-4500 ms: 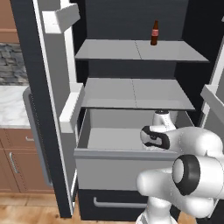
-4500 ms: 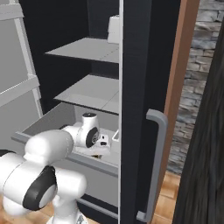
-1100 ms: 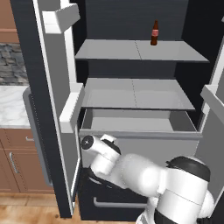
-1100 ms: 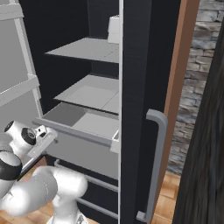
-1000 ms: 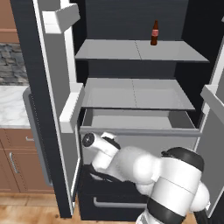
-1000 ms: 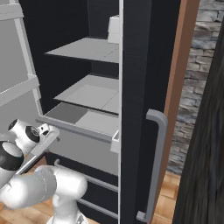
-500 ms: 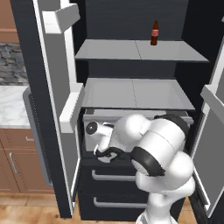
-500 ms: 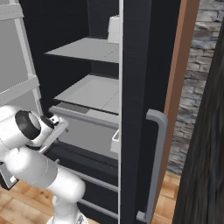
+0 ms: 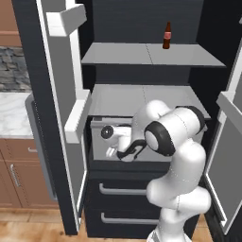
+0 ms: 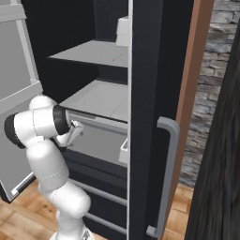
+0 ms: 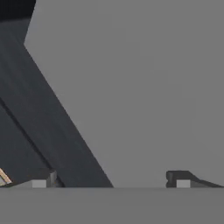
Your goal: Place the onion and sweet potato inside the fridge drawer. Close the drawer after placing the vegetables.
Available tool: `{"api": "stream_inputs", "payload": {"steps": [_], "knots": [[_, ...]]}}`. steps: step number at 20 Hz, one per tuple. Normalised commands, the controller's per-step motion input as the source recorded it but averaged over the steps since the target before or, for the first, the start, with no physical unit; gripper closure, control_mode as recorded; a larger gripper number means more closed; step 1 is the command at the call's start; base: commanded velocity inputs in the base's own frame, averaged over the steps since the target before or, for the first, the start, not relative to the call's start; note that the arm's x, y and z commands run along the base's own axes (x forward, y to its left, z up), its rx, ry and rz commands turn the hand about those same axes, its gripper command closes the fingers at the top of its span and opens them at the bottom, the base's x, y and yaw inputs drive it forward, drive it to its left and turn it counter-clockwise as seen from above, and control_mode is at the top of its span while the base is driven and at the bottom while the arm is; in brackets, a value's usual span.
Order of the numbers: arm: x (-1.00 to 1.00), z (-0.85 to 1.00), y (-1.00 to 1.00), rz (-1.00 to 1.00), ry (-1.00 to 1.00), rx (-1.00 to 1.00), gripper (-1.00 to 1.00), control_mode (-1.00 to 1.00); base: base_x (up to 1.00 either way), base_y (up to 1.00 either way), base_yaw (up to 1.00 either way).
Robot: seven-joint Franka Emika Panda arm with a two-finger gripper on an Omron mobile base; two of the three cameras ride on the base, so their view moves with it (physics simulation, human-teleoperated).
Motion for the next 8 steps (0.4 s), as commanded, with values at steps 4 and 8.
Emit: {"api": "stream_inputs", "payload": {"steps": [4,8], "knots": [[0.06,0.00,-0.20,0.01,-0.09,0.01,-1.00,-1.00,0.00,0.00,0.00],[-0.60,0.18,-0.07,0.00,-0.07,0.00,-1.00,-1.00,0.00,0.00,0.00]]}}
